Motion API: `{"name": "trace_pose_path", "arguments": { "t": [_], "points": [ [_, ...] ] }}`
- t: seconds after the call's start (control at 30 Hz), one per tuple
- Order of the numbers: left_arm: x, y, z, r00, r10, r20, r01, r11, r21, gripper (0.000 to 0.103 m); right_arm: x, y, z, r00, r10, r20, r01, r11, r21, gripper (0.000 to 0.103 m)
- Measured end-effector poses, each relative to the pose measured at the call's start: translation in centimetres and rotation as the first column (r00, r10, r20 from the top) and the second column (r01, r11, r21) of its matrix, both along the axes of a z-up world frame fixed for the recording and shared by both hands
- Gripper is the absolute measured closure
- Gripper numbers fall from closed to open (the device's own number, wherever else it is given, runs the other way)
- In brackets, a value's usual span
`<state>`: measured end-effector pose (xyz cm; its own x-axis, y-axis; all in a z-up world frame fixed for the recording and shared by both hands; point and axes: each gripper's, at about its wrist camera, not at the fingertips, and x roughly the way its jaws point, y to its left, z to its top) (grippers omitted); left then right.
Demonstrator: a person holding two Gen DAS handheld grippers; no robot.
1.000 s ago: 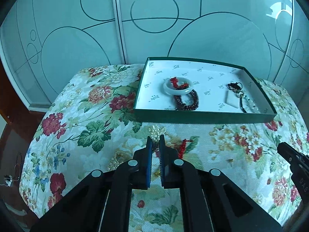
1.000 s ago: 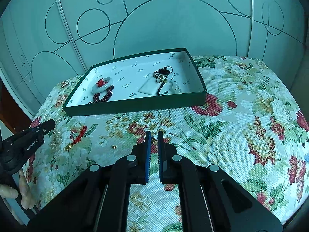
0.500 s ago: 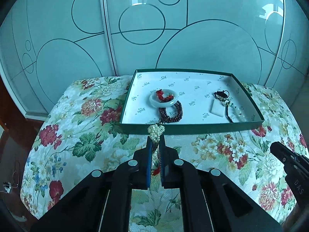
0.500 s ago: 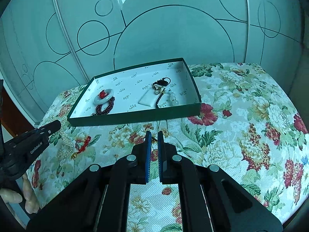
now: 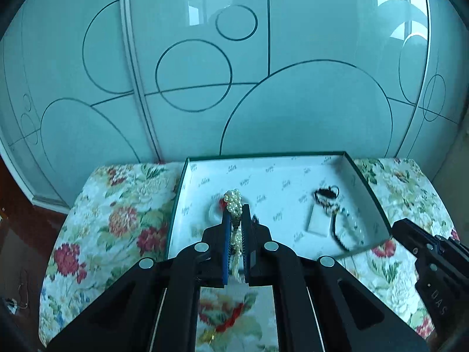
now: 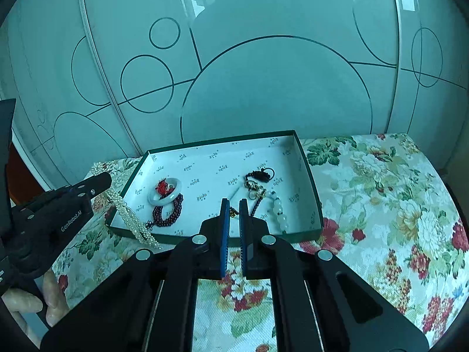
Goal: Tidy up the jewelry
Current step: 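Carry the pearl strand into the green box and open the left tool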
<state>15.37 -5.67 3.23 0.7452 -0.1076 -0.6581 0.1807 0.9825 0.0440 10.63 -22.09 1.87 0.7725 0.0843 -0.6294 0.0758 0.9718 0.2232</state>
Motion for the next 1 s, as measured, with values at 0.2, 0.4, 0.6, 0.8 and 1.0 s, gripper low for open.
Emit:
{"name": "trace_pose_path", "arguments": {
  "t": [0.2,0.4,0.6,0.8,1.0],
  "points": [
    [3.7,-1.2,-0.5,1.0,-0.008,-0.008,0.008,1.0,0.005,0.097,4.1,-0.1,-1.2,0.999,-0.003,-0.038,0.003,1.0,-0.001,0.097],
    [6.4,-1.5,-3.1,0.999,-0.008,-0.05,0.009,0.999,0.031,0.097,7.3,-0.5,-3.8,0.996,-0.025,-0.089,0.025,1.0,0.002,0.097],
    [8.6,-1.6,-5.9,0.994,0.0,-0.112,0.003,1.0,0.031,0.096,9.3,-0.4,-6.1,0.989,-0.021,-0.144,0.02,1.0,-0.002,0.096],
    [9.2,-1.3,-7.4,0.99,0.026,-0.137,-0.022,0.999,0.032,0.063,9.8,-0.5,-7.6,0.986,-0.024,-0.167,0.023,1.0,-0.006,0.077],
    [8.5,-0.7,-6.5,0.99,0.028,-0.135,-0.028,1.0,0.003,0.046,9.0,-0.6,-6.7,0.988,-0.029,-0.15,0.03,1.0,0.007,0.075]
  ]
}}
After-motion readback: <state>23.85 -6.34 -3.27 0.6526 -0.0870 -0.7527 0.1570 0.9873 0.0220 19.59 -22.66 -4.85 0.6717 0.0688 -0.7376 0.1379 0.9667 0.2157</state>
